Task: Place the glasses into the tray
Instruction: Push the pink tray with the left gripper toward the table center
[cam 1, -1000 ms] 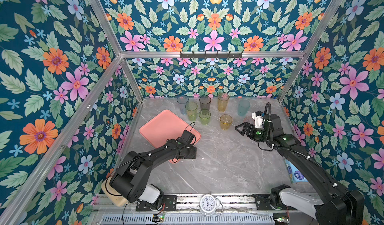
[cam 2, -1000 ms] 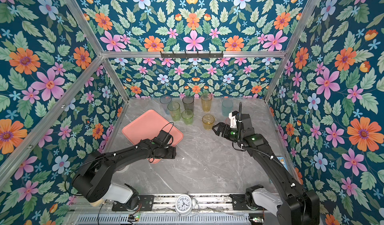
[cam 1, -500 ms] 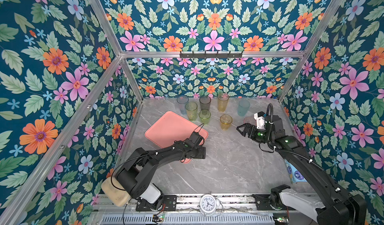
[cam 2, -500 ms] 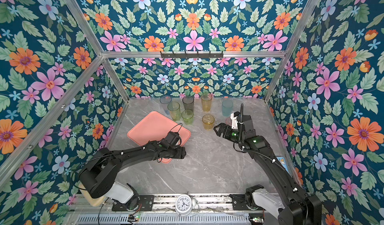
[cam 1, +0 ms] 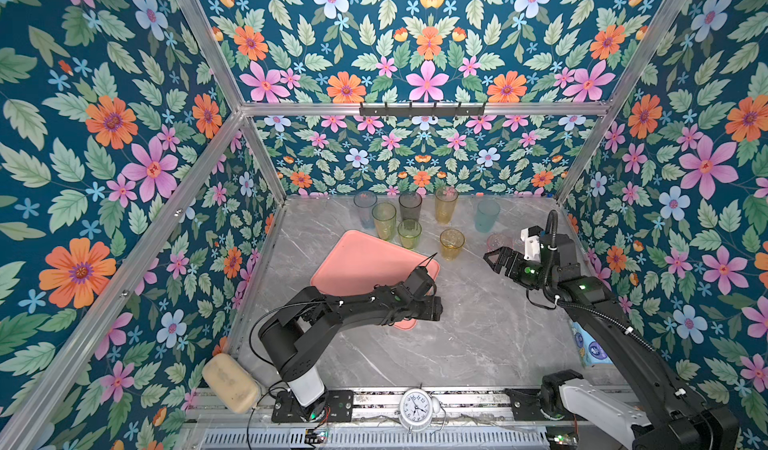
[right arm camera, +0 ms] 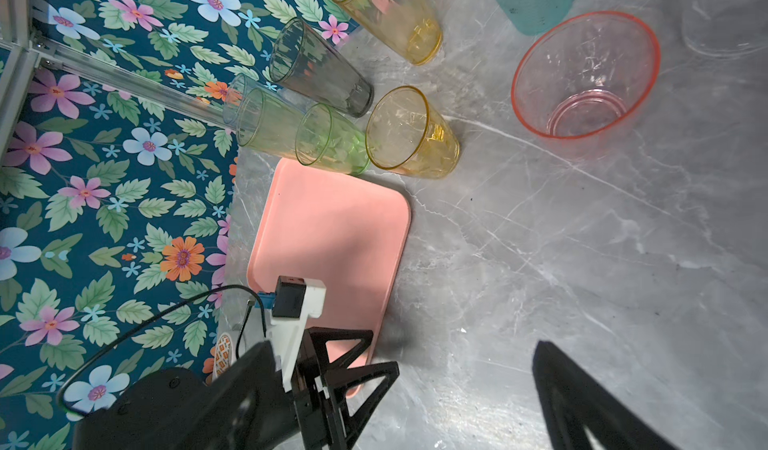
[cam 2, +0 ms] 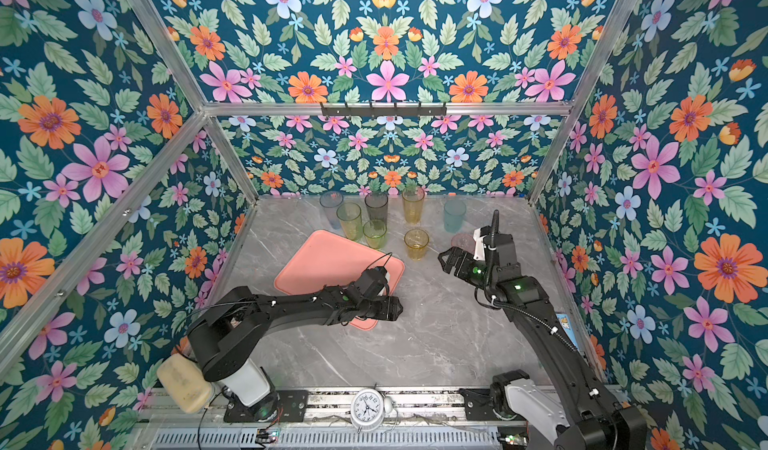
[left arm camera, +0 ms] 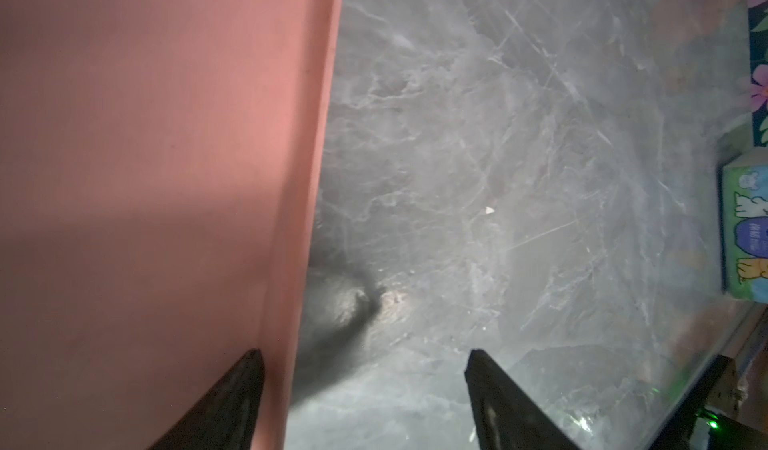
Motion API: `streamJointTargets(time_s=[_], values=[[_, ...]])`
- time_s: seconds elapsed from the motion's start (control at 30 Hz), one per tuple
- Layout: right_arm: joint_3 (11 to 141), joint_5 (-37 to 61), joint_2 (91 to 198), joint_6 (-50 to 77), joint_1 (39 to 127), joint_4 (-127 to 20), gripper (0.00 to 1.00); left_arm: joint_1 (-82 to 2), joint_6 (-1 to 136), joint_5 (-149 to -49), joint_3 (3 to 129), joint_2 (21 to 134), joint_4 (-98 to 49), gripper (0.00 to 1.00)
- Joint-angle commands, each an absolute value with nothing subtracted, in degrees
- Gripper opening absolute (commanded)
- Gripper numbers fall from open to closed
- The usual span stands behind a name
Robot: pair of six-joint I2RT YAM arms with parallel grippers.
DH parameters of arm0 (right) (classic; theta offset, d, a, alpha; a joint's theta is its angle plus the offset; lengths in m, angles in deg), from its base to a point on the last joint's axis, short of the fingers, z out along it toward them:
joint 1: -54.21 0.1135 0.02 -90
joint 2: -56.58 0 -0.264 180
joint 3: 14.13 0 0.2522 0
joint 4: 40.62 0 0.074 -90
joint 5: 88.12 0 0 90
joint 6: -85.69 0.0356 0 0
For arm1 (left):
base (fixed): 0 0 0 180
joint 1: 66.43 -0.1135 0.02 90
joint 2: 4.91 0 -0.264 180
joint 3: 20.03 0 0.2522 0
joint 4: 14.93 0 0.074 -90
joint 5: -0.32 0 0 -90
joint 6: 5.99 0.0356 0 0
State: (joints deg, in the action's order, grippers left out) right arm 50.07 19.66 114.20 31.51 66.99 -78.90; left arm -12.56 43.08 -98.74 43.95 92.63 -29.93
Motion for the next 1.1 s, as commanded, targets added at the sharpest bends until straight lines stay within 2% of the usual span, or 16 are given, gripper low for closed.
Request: streamJointTargets(time_s=[0.0,0.53,1.07], values=[[49.83,20.01,113.73,31.99,66.75,-79.82,0.98,-10.95,40.27,-102.13,45.04,94.58,-30.32,0.79],[49.34,23.51,111.68,30.78,64.07,-81.83,0.99,-4.16,36.79,-106.38,55.07,104.50,-22.57,0.79],[56.43,24.00,111.80,27.75,62.84,-88.78,0.99,-3.61,37.79,-110.39,64.52,114.29,-18.50,0.78]])
